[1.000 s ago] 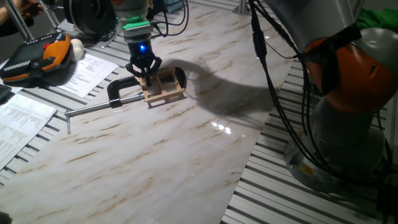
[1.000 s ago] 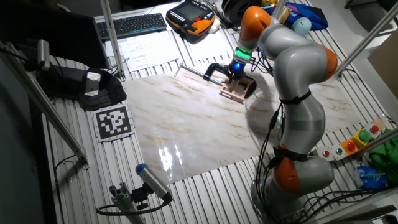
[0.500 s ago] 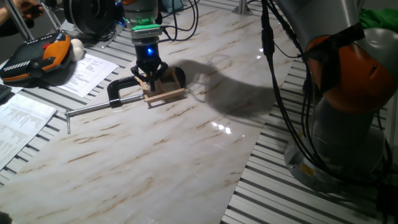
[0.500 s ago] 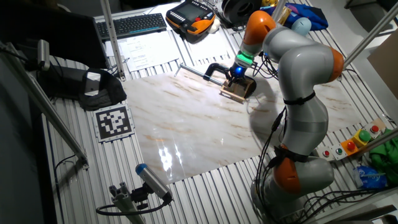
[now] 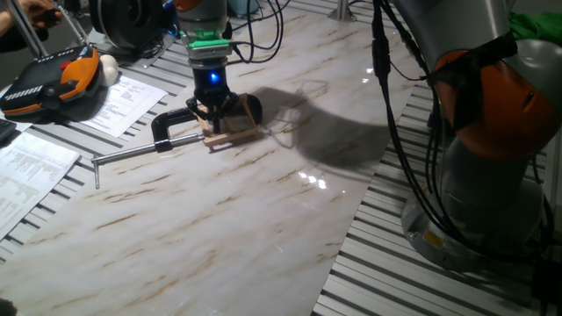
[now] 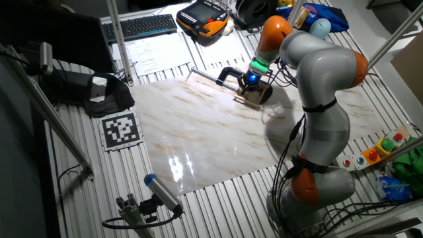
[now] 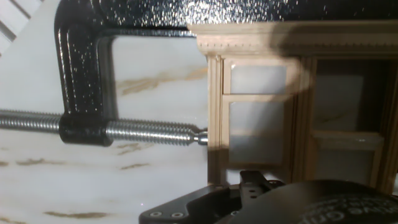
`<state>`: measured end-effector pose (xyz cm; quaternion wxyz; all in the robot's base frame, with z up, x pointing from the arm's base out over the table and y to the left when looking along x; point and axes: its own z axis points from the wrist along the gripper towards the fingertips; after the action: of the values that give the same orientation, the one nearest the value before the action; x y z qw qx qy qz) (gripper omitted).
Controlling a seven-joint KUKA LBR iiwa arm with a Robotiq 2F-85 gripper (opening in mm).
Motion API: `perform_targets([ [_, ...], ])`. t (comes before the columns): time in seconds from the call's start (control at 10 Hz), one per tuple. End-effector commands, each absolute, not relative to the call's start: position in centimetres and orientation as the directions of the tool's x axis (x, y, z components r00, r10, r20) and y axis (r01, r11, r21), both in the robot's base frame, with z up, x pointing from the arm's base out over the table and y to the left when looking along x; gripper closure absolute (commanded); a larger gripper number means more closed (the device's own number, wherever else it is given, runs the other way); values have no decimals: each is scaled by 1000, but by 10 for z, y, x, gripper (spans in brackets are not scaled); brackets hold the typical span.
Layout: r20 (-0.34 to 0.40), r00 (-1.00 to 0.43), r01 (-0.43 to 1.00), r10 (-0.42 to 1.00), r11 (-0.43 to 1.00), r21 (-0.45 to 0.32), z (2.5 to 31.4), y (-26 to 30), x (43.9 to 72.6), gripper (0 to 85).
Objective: Open a sliding window
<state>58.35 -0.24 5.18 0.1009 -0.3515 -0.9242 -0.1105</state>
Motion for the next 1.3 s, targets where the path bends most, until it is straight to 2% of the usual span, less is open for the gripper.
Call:
perform_targets([
  [0.0,265,-731,674,629,727,135,51,-2,583,850],
  [1.2,235,-743,662,627,741,116,48,-3,591,850],
])
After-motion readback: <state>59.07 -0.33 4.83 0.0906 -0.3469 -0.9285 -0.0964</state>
